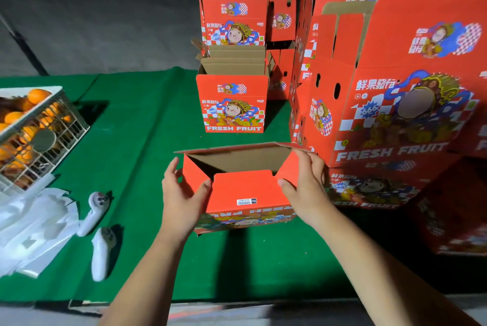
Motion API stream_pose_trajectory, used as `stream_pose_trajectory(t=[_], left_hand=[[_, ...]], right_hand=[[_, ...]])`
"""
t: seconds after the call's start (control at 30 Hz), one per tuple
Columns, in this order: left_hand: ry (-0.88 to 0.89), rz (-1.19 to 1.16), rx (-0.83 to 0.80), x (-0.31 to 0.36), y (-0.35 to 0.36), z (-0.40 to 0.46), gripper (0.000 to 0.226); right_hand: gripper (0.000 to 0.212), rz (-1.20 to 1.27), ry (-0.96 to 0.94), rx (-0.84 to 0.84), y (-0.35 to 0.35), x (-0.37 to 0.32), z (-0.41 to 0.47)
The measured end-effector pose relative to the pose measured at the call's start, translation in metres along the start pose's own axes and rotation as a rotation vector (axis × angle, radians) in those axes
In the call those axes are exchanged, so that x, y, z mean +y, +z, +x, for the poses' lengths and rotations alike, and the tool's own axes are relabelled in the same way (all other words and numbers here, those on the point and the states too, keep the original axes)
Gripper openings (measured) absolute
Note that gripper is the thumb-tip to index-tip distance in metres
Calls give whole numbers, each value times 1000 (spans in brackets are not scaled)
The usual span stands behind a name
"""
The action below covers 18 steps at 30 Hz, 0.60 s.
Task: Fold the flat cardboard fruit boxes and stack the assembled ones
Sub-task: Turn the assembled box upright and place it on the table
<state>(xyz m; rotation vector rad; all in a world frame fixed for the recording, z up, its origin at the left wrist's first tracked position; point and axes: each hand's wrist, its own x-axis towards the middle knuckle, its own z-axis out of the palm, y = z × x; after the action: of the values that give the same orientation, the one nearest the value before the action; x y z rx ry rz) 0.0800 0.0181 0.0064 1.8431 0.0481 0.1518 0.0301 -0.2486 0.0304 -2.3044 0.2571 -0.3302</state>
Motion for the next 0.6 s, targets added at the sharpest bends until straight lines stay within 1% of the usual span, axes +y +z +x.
stream_pose_trajectory(t=[0.07, 0.13, 0.17, 0.2, 0.23, 0.27, 0.3, 0.33, 0.37, 0.43, 0.47, 0.5, 0.53, 0.57, 0.6], left_hand=[[-38, 16, -30, 5, 2, 6, 103], [-4, 23, 6, 6, 0, 4, 110], [14, 8, 37, 5, -1, 0, 110], [19, -33, 64, 6, -2, -6, 106], [22, -105, 91, 4, -3, -12, 100], [18, -203, 129, 3, -4, -15, 92], [6, -319, 171, 2, -6, -16, 84], [-11, -408, 209, 2, -10, -16, 75], [-8, -445, 234, 5, -14, -13, 67], [30, -396, 238, 10, -20, -9, 56], [40, -362, 203, 15, -21, -7, 54], [40, -342, 138, 20, -20, -5, 54], [14, -346, 53, 25, -19, -4, 55], [-36, -390, -47, 29, -18, -4, 55], [-108, -417, -120, 31, -17, -5, 54]], right_hand=[[92, 2, 6, 36, 5, 0, 2], [104, 120, -1, 84, 4, 0, 3], [106, 199, -11, 79, 2, 2, 2], [102, 272, -30, 56, 1, 2, -1], [89, 331, -54, 37, 0, 2, -5], [72, 381, -64, 44, -2, 2, -6], [58, 423, -55, 79, -4, 2, -7], [50, 454, -48, 128, -5, 3, -8], [46, 466, -40, 174, -6, 2, -9], [37, 405, 9, 243, -3, -2, -16], [39, 348, 51, 264, 2, -5, -22], [50, 327, 99, 281, 10, -8, -29], [64, 370, 168, 300, 18, -12, -37], [75, 464, 249, 320, 24, -18, -44], [83, 588, 312, 344, 26, -25, -46]])
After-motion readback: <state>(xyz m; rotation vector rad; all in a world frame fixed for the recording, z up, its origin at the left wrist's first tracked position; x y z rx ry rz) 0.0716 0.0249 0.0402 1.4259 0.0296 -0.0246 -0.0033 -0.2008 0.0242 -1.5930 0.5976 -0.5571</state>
